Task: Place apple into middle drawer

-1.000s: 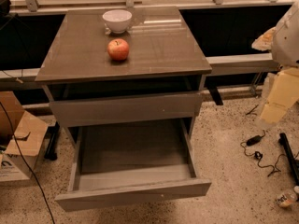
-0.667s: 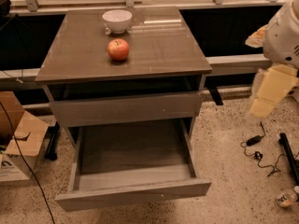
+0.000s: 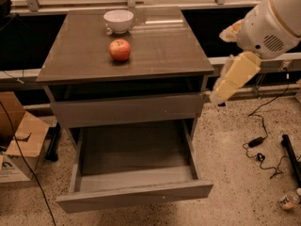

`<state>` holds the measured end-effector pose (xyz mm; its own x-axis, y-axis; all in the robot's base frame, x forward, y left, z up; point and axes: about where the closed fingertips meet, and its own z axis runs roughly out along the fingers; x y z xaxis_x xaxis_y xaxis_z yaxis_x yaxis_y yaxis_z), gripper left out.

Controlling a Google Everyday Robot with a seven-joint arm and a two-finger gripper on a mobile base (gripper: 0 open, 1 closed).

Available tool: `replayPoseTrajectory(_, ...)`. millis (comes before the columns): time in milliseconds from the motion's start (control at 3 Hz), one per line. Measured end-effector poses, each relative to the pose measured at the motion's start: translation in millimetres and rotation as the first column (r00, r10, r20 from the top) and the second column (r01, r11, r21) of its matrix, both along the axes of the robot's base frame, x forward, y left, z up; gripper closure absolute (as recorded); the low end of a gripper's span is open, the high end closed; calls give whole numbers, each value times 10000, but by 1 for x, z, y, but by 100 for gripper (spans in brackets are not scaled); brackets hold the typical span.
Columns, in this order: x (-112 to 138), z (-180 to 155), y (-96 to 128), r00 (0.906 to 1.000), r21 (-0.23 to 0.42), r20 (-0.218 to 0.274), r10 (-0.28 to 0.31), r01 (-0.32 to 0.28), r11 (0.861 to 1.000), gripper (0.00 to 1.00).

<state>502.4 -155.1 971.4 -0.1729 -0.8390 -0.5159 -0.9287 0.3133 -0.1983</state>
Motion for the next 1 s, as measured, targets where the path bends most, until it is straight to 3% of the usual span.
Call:
replayPoseTrajectory(667,0,-4,12,9995,494,-294,-92,106,9987,0)
replayPoseTrajectory(1000,-28,5,41,9989,1124,-333,-341,376,9930,0)
